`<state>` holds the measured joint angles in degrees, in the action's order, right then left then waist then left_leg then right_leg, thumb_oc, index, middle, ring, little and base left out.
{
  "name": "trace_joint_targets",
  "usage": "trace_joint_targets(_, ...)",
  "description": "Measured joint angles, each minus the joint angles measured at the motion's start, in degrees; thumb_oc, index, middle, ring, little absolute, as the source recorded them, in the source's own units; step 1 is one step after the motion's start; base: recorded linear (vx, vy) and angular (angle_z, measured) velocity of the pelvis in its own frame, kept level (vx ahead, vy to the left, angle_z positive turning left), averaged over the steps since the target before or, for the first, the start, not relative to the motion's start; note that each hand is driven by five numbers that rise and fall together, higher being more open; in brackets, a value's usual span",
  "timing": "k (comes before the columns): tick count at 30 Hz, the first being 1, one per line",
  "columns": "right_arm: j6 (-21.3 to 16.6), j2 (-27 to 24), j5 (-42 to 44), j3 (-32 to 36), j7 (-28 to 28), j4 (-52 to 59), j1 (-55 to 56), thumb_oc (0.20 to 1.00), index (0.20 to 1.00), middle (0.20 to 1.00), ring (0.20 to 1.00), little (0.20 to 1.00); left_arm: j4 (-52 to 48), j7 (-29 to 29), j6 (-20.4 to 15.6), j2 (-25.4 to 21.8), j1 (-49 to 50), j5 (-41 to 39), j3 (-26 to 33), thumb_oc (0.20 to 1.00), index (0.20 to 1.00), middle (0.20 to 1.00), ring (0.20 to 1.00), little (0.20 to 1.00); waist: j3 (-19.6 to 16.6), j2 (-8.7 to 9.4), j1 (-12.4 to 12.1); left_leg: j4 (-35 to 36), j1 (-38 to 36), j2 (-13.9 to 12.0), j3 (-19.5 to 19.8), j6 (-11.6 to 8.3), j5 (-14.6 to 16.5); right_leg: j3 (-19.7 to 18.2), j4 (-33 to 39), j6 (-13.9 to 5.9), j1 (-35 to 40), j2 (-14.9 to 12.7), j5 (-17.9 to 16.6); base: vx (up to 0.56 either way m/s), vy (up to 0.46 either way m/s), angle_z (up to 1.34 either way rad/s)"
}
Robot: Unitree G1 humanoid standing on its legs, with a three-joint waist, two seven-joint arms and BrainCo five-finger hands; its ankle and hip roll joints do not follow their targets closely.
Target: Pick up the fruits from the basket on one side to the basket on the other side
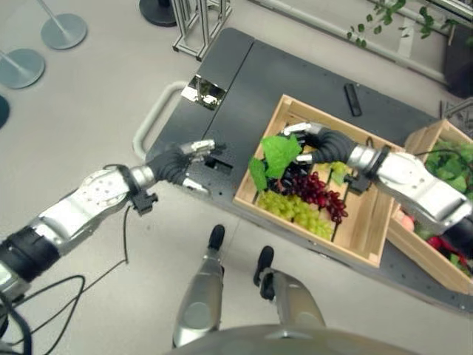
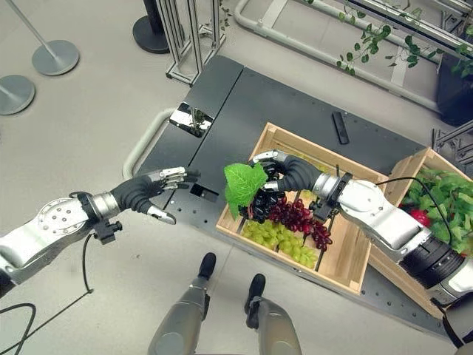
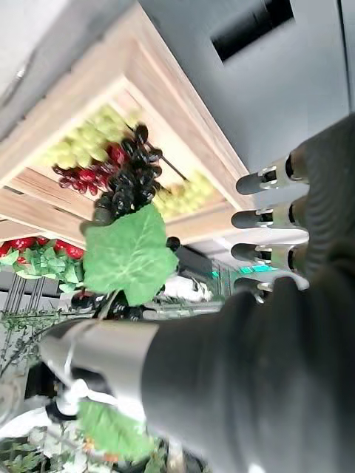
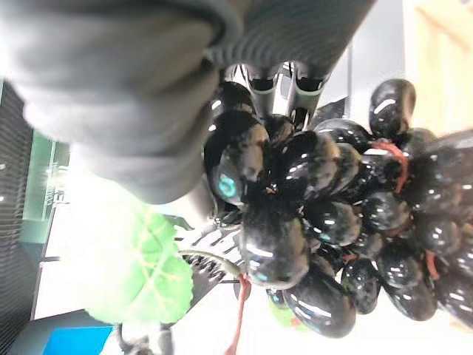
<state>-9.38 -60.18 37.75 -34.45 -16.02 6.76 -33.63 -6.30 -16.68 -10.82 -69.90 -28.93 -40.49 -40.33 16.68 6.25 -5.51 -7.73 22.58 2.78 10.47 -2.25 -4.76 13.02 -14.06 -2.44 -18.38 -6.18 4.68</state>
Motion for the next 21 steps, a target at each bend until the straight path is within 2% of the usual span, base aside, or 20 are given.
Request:
trace_joint_targets(6, -0.36, -1.47, 0.18, -0.01, -0.73, 0.37, -0.49, 0.2, 0.2, 0.2, 0.2, 0.2, 1.31, 1.37, -0.73, 2.46, -7.67, 4.54, -5.93, 1.0, 1.0, 1.0, 1.0, 1.0, 0.06, 0.5, 0.31, -0.06, -0.22, 0.04, -0.09, 0.15, -0.07, -0.1, -0.02, -0.01, 0.24, -0.01, -0.02, 0.0, 0.0, 0.0)
trace_joint_targets(8, -0.37, -1.45, 0.21, -0.04, -0.87, 2.06, -1.2, 0.2, 0.2, 0.2, 0.2, 0.2, 1.75, 2.19, -1.13, 4.97, -9.37, 6.14, -7.09, 1.0, 1.0, 1.0, 1.0, 1.0, -0.03, 0.84, 1.24, -0.1, -0.35, 0.02, -0.18, 0.19, -0.09, -0.12, 0.01, -0.01, 0.39, 0.05, -0.03, 0.0, 0.0, 0.0)
trace_joint_targets(9, -0.39, -1.18, 1.25, -0.17, -1.05, 2.45, -1.77, 0.2, 0.2, 0.2, 0.2, 0.2, 3.19, 2.59, -1.18, 6.88, -12.59, 7.27, -10.51, 1.0, 1.0, 1.0, 1.0, 1.0, -0.15, 1.14, 1.5, -0.13, -0.52, 0.0, -0.21, 0.2, -0.1, -0.15, 0.01, -0.01, 0.53, 0.09, -0.04, 0.0, 0.0, 0.0)
trace_joint_targets(10, -0.39, -1.18, 1.25, -0.17, -1.05, 2.45, -1.77, 0.2, 0.2, 0.2, 0.2, 0.2, 3.19, 2.59, -1.18, 6.88, -12.59, 7.27, -10.51, 1.0, 1.0, 1.0, 1.0, 1.0, -0.15, 1.14, 1.5, -0.13, -0.52, 0.0, -0.21, 0.2, -0.1, -0.15, 0.01, -0.01, 0.53, 0.09, -0.04, 0.0, -0.005, -0.05)
trace_joint_targets(11, -0.38, -1.17, 2.24, -0.74, -1.06, 3.21, -3.27, 0.2, 0.2, 0.2, 0.2, 0.2, 5.08, 2.84, -1.16, 10.55, -16.0, 8.95, -13.33, 1.0, 1.0, 1.0, 1.0, 1.0, -0.3, 1.41, 1.62, -0.12, -0.86, -0.04, -0.53, 0.2, -0.09, -0.34, -0.02, -0.02, 0.79, 0.13, -0.06, -0.01, -0.003, -0.06)
trace_joint_targets(15, -0.42, -0.52, 2.39, -2.64, -1.21, 4.57, -5.21, 0.2, 0.2, 0.2, 0.2, 0.2, 5.53, 3.18, -1.3, 12.86, -18.8, 10.63, -16.02, 1.0, 1.0, 1.0, 1.0, 1.0, -1.22, 2.86, 3.24, -0.16, -1.04, -0.38, -1.04, 0.13, 0.06, -0.89, 0.0, 0.07, 0.71, 0.39, -0.13, -0.01, 0.005, -0.08)
trace_joint_targets(21, -0.38, 1.28, 2.39, -4.73, -1.36, 5.07, -6.93, 0.2, 0.2, 0.2, 0.2, 0.2, 5.5, 3.17, -1.28, 15.99, -20.29, 12.94, -18.31, 1.0, 1.0, 1.0, 1.0, 1.0, -1.5, 3.21, 3.13, -0.53, -1.04, -0.69, -1.22, -0.11, 0.27, -1.47, -0.03, 0.26, 0.61, 0.81, -0.25, 0.0, 0.003, -0.04)
